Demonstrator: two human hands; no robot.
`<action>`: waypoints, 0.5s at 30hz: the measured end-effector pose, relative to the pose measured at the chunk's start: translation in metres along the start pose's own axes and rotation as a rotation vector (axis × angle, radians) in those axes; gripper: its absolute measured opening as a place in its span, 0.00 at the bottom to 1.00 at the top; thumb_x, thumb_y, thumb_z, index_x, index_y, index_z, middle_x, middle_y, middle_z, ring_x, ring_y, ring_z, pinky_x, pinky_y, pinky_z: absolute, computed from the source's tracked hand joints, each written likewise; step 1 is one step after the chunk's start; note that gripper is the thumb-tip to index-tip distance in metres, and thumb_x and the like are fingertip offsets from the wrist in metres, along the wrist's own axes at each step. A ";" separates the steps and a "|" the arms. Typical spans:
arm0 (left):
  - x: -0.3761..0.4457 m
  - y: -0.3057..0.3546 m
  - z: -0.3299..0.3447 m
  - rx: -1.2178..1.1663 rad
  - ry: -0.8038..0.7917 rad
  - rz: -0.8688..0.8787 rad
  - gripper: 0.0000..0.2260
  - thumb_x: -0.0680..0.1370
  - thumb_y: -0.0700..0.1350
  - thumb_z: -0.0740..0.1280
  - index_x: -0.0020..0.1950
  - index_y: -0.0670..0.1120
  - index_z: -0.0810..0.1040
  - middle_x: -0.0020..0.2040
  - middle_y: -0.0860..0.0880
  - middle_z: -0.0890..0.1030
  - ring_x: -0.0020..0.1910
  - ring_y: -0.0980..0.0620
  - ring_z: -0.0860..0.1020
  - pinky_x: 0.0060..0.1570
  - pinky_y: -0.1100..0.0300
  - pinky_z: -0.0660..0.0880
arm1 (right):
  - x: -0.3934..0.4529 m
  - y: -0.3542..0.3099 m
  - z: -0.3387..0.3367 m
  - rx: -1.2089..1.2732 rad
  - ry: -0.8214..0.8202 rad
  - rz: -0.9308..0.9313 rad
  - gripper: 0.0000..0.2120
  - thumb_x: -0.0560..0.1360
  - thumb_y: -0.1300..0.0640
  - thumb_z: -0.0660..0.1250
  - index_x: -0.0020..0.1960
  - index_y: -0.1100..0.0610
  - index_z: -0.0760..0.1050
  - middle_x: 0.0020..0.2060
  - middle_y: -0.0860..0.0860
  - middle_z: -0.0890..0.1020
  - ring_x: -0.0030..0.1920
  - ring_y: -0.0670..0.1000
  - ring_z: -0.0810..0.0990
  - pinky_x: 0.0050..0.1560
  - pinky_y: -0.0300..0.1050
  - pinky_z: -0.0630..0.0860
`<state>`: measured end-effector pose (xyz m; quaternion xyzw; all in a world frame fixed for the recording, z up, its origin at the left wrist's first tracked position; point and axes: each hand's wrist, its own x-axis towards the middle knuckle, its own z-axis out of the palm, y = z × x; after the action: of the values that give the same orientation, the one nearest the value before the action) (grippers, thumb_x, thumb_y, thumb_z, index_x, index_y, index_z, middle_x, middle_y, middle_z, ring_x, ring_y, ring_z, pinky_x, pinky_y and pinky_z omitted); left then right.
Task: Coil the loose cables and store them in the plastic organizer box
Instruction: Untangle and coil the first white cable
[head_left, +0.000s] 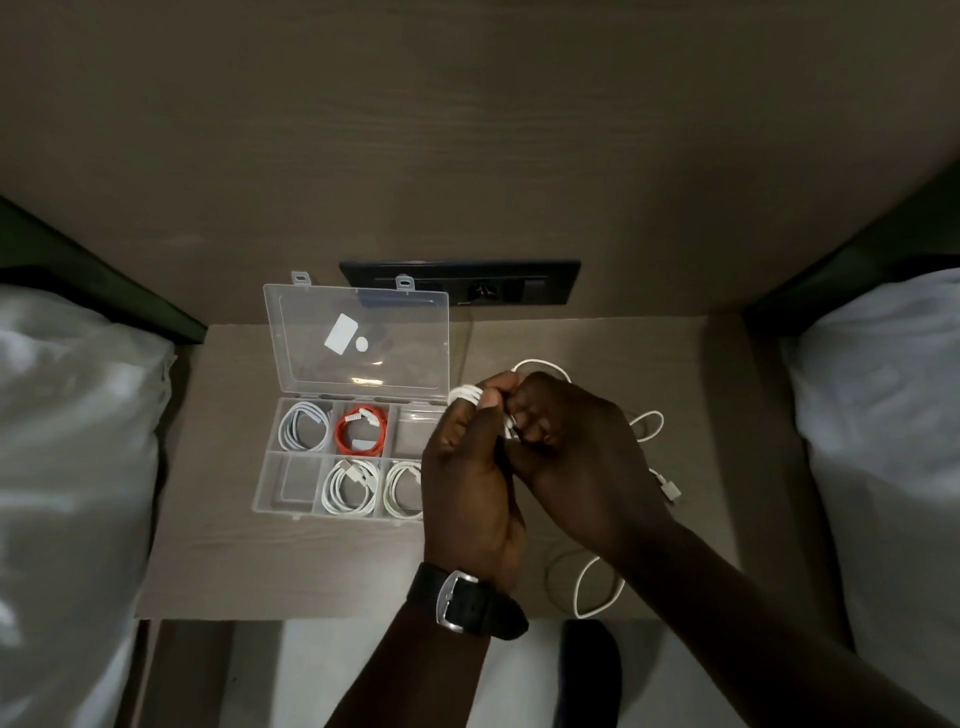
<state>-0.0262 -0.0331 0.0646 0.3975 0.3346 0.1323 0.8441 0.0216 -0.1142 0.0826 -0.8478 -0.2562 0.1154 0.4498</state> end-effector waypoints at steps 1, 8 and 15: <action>0.000 -0.004 -0.002 0.038 0.019 -0.021 0.13 0.80 0.41 0.62 0.59 0.33 0.77 0.47 0.40 0.80 0.48 0.45 0.78 0.54 0.51 0.73 | 0.003 0.004 0.001 -0.040 -0.028 0.018 0.13 0.68 0.55 0.70 0.42 0.38 0.71 0.34 0.32 0.77 0.35 0.36 0.75 0.37 0.35 0.72; 0.008 -0.010 -0.046 0.086 0.030 -0.334 0.09 0.76 0.37 0.68 0.54 0.44 0.84 0.43 0.47 0.85 0.45 0.52 0.82 0.46 0.62 0.78 | -0.002 0.041 0.023 0.170 -0.175 0.294 0.15 0.62 0.67 0.75 0.34 0.49 0.76 0.28 0.45 0.80 0.30 0.42 0.77 0.34 0.38 0.74; 0.002 -0.004 -0.079 0.292 -0.102 -0.393 0.08 0.80 0.33 0.61 0.53 0.36 0.81 0.48 0.42 0.84 0.45 0.54 0.84 0.47 0.64 0.81 | -0.009 0.057 0.042 0.387 -0.266 0.453 0.08 0.65 0.74 0.74 0.41 0.65 0.81 0.37 0.69 0.82 0.32 0.58 0.80 0.37 0.53 0.79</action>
<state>-0.0775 0.0118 0.0245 0.4486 0.3778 -0.1045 0.8032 0.0148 -0.1162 0.0122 -0.7593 -0.0911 0.3690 0.5282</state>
